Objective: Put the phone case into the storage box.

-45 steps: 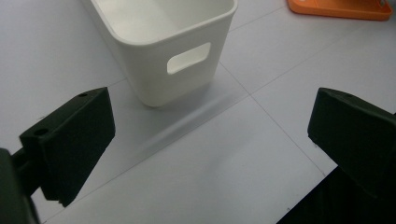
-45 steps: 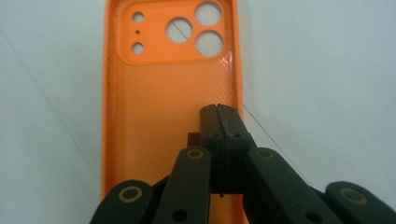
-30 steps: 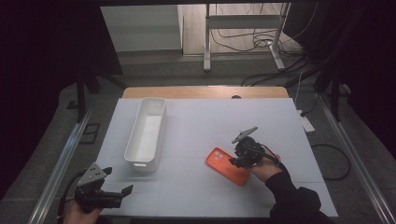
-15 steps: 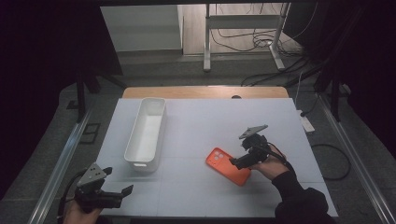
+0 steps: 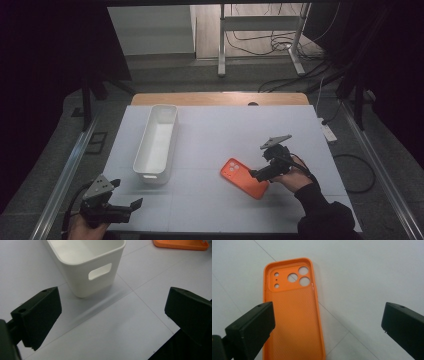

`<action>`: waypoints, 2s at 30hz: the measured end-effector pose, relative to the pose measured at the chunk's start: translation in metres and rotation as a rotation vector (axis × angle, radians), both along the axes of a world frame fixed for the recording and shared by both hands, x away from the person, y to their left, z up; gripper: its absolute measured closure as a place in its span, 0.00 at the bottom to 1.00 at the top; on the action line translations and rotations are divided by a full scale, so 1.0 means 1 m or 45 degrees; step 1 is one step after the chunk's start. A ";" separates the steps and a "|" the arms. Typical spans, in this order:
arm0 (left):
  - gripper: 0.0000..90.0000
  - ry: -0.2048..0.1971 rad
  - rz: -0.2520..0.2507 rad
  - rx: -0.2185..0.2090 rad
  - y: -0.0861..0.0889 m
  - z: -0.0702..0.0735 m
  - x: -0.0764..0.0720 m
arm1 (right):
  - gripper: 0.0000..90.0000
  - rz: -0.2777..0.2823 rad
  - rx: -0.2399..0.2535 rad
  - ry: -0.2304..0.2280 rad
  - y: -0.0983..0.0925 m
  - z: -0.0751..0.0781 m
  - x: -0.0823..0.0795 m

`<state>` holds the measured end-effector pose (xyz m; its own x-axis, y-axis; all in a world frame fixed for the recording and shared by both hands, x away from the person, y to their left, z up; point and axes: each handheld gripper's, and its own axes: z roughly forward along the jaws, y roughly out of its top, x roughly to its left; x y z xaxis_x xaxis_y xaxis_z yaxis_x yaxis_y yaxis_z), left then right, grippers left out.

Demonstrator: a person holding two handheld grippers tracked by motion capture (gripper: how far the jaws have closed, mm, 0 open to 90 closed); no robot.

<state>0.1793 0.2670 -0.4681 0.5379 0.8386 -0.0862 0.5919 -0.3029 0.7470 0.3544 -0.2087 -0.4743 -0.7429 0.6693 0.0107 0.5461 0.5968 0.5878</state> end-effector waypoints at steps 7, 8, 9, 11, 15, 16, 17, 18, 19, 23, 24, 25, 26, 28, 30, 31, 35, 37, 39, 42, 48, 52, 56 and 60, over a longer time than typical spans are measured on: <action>0.02 0.000 -0.001 0.001 0.000 0.000 0.000 | 0.00 -0.006 -0.055 0.021 -0.002 -0.013 0.003; 0.02 0.000 -0.001 0.001 0.000 0.000 0.000 | 0.00 -0.006 -0.055 0.021 -0.002 -0.013 0.003; 0.02 0.000 -0.002 0.000 0.000 0.000 0.000 | 0.00 -0.007 -0.056 0.029 -0.002 -0.015 0.004; 0.02 0.000 -0.002 0.001 0.000 0.000 0.000 | 0.00 -0.008 -0.072 0.046 -0.002 -0.019 0.004; 0.02 0.001 -0.002 0.001 0.000 0.000 0.000 | 0.00 0.003 -0.093 0.072 -0.001 -0.027 0.004; 0.02 0.000 -0.002 0.001 0.000 0.000 0.000 | 0.00 0.009 -0.102 0.068 0.000 -0.028 0.003; 0.02 -0.001 -0.002 0.002 0.000 0.000 0.000 | 0.00 0.018 -0.109 0.069 0.001 -0.029 0.003; 0.02 -0.001 -0.003 0.002 0.000 0.000 0.000 | 0.00 0.020 -0.120 0.076 0.002 -0.031 0.002; 0.02 -0.001 -0.003 0.002 0.000 0.000 0.000 | 0.00 0.029 -0.130 0.076 0.003 -0.032 0.001; 0.02 -0.001 -0.003 0.002 0.000 0.000 0.000 | 0.00 0.026 -0.142 0.095 0.005 -0.035 0.000; 0.02 -0.001 -0.004 0.001 0.000 0.000 0.000 | 0.00 0.029 -0.154 0.097 0.005 -0.036 0.000; 0.02 -0.002 -0.004 0.001 0.000 0.000 0.000 | 0.00 0.033 -0.165 0.103 0.005 -0.037 0.000; 0.02 -0.002 -0.004 0.001 0.000 0.000 0.000 | 0.00 0.029 -0.181 0.111 0.006 -0.039 0.000; 0.02 -0.001 -0.005 0.001 0.000 0.000 0.000 | 0.00 0.037 -0.196 0.132 0.005 -0.040 0.000; 0.02 -0.001 -0.007 0.003 -0.001 0.000 0.000 | 0.00 0.035 -0.195 0.128 0.006 -0.041 0.000; 0.02 -0.001 -0.006 0.003 -0.001 0.000 0.000 | 0.00 0.035 -0.196 0.128 0.006 -0.041 0.000; 0.02 0.001 -0.006 0.004 -0.001 0.000 0.000 | 0.05 0.048 -0.186 0.128 0.005 -0.039 0.000; 0.02 0.001 -0.006 0.005 -0.001 0.000 0.000 | 0.13 0.053 -0.174 0.124 0.003 -0.037 0.000; 0.02 0.000 -0.007 0.007 -0.001 0.000 0.000 | 0.21 0.047 -0.166 0.120 0.001 -0.035 0.000; 0.02 -0.001 -0.007 0.007 -0.001 0.000 0.000 | 0.39 0.053 -0.150 0.123 -0.002 -0.032 0.001; 0.02 0.001 -0.008 0.010 -0.001 0.000 0.000 | 0.69 0.075 -0.142 0.170 -0.001 -0.027 0.003; 0.02 0.002 -0.008 0.013 -0.001 0.000 0.000 | 0.81 0.080 -0.134 0.212 0.000 -0.026 0.004; 0.02 0.002 -0.008 0.014 -0.002 0.000 0.000 | 0.92 0.073 -0.141 0.217 0.001 -0.025 0.005; 0.02 0.004 -0.010 0.014 -0.002 0.000 0.000 | 0.97 0.070 -0.161 0.219 0.001 -0.024 0.007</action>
